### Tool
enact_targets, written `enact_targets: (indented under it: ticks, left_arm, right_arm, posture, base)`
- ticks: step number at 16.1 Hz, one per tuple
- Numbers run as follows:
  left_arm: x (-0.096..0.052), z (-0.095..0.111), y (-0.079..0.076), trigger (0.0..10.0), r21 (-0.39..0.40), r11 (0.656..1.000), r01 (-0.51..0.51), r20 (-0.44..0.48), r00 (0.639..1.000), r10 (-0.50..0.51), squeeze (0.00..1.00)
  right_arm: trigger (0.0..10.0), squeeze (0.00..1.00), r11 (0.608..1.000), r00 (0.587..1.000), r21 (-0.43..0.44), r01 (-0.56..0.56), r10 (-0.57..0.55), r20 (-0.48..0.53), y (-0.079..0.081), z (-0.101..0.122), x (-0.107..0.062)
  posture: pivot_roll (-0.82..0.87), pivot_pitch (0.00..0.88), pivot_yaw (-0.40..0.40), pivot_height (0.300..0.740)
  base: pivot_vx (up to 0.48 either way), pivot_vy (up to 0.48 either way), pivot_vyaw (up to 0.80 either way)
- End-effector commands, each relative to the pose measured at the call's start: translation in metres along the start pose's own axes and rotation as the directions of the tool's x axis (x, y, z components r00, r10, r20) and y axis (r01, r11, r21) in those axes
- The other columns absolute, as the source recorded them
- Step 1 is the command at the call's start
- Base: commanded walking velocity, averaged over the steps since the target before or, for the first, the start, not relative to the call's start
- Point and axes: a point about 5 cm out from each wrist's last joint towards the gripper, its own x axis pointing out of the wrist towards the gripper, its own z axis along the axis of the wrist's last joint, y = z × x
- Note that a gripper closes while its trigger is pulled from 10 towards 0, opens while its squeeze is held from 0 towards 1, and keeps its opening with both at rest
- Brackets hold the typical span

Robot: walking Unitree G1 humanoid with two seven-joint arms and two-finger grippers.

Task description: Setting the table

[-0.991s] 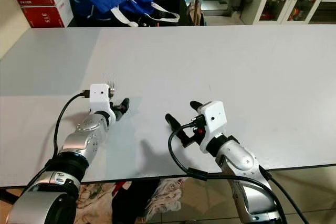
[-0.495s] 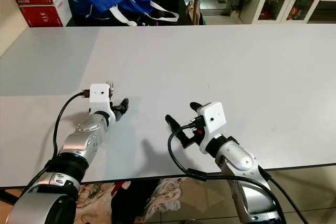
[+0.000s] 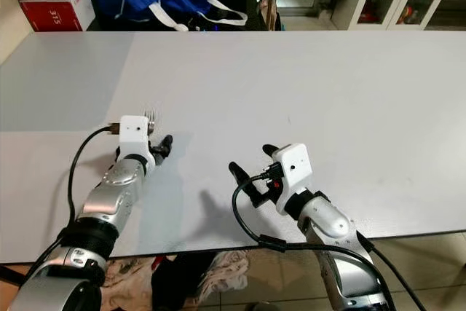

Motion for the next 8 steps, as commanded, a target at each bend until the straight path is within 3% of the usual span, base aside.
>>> enact_targets:
  ticks: [1, 5, 6, 8]
  left_arm:
    - [-0.002, -0.005, 0.008, 10.0, 0.029, 0.998, -0.047, -0.022, 0.999, 0.048, 0.0]
    - [-0.01, 0.014, 0.008, 10.0, 0.008, 0.999, -0.032, 0.081, 0.996, 0.031, 0.0]
    - [-0.017, 0.022, 0.007, 10.0, -0.037, 0.999, 0.013, 0.139, 0.99, -0.008, 0.0]
    - [-0.032, 0.032, 0.01, 10.0, -0.054, 0.997, 0.059, 0.216, 0.975, -0.046, 0.0]
  right_arm:
    - [10.0, 0.0, 1.0, 1.0, -0.007, -0.011, 0.011, 0.0, 0.001, -0.001, 0.0]
    - [10.0, 0.0, 1.0, 1.0, -0.006, -0.005, 0.005, -0.002, 0.002, -0.003, 0.001]
    - [10.0, 0.0, 1.0, 1.0, -0.011, 0.008, -0.008, -0.003, 0.0, -0.005, 0.0]
    - [10.0, 0.0, 0.999, 0.999, -0.029, 0.04, -0.04, -0.004, -0.003, -0.008, -0.002]
  posture:
    - [-0.12, 0.0, 0.017, 0.74]
    - [-0.11, 0.0, 0.023, 0.74]
    - [-0.11, 0.0, 0.029, 0.74]
    - [-0.11, 0.0, 0.035, 0.74]
  base:
    - [0.0, 0.0, 0.0]
    - [0.0, 0.0, 0.0]
    - [0.0, 0.0, 0.0]
    - [0.0, 0.0, 0.0]
